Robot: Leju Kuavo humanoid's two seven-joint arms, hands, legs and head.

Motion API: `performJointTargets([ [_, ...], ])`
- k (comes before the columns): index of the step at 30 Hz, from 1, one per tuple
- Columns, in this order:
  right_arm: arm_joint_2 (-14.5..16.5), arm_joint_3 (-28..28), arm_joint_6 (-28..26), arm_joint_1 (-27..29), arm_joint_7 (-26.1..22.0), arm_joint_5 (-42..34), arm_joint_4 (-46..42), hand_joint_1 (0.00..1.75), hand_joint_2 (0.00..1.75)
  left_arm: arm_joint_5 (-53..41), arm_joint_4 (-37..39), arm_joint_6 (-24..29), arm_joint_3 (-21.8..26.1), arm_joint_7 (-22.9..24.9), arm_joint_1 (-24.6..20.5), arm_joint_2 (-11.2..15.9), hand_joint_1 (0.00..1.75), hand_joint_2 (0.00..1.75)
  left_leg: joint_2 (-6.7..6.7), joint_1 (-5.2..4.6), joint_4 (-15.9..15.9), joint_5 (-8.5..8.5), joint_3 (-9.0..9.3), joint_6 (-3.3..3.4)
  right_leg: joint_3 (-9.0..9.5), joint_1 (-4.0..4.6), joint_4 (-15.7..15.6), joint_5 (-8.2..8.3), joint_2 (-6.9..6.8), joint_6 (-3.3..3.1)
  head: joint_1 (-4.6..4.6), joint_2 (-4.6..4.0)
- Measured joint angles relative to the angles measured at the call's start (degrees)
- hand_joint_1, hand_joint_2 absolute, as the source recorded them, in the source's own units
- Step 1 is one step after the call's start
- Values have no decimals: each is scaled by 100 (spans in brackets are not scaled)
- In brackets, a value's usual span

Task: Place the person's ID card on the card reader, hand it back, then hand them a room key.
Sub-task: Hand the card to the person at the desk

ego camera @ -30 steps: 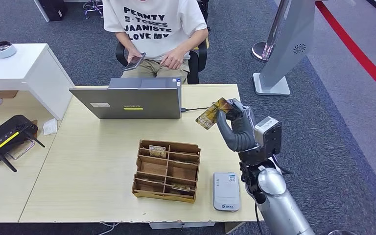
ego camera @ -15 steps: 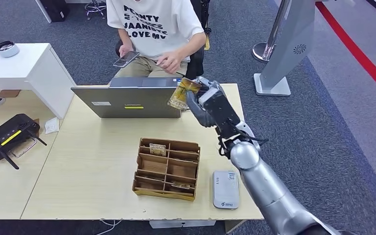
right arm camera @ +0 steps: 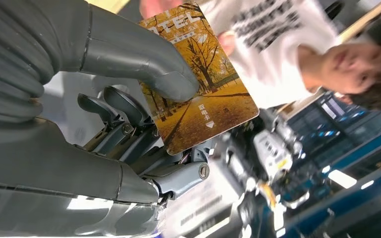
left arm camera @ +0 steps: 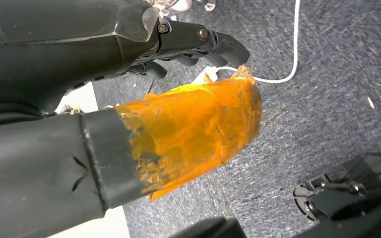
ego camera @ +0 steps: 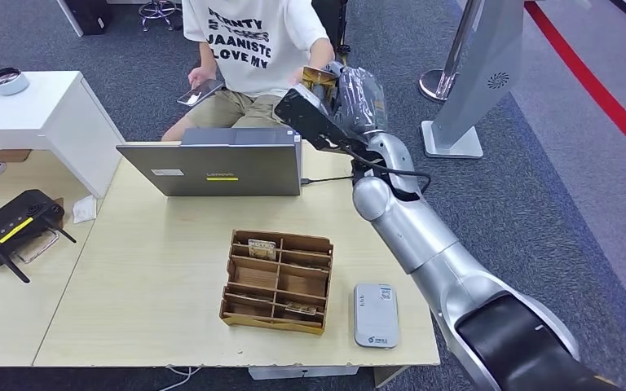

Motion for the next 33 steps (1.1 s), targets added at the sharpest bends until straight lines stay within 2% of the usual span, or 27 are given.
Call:
performJointTargets([
  [11, 52, 7, -469, -66, 204, 1617, 839, 175, 175, 21, 0, -45, -418, 43, -35, -65, 0, 0, 0, 0, 0, 0, -4, 0, -6, 1, 0, 0, 0, 0, 0, 0],
  [12, 52, 11, -508, -62, 231, 1800, 881, 165, 175, 25, 0, -49, -448, 44, -35, -67, 0, 0, 0, 0, 0, 0, -5, 0, -7, 1, 0, 0, 0, 0, 0, 0],
  [15, 52, 32, -614, -51, 287, 2298, 982, 35, 175, 46, 0, -51, -527, 48, -36, -70, 0, 0, 0, 0, 0, 0, -9, 0, -10, 1, 0, 0, 0, 0, 0, 0],
  [16, 52, 40, -635, -48, 299, 2434, 1008, 1, 175, 54, 0, -51, -551, 52, -37, -70, 0, 0, 0, 0, 0, 0, -9, 0, -11, 1, 0, 0, 0, 0, 0, 0],
  [23, 74, 57, -626, 19, 233, 2685, 1123, 0, 175, 159, 0, -50, -637, 62, -44, -72, 0, 0, 1, 0, 0, -2, -10, -1, -12, 1, 0, -2, 1, 0, 0, 0],
  [27, 108, -1, -584, 148, 2, 2374, 1054, 0, 0, 245, 0, -31, -678, 61, -40, -72, 0, 0, 1, 0, 0, -2, -10, -1, -11, 1, 0, -2, 1, 0, -1, 0],
  [33, 213, -263, -498, 623, -537, 1267, 416, 0, 0, 454, 0, 68, -694, 26, -17, -70, 0, 0, 0, 1, -1, -2, -10, -1, -11, 2, 0, -3, 0, -1, -1, 0],
])
